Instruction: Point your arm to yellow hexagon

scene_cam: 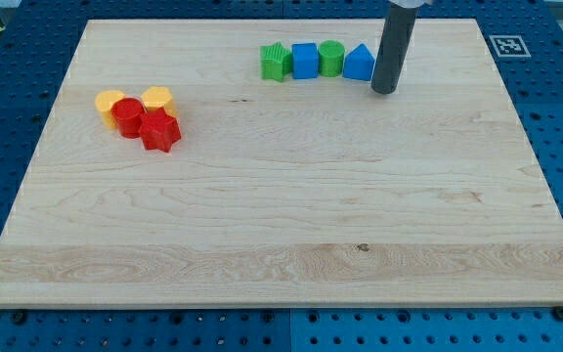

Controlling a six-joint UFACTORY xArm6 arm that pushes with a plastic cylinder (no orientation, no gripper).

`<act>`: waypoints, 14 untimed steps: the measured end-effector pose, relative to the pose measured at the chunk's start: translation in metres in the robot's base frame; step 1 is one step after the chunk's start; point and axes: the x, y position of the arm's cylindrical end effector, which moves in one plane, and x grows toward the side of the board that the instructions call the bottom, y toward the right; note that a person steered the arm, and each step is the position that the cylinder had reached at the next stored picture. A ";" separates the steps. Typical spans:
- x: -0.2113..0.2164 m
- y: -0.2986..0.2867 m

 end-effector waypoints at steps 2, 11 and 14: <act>-0.002 -0.013; 0.048 -0.171; -0.046 -0.265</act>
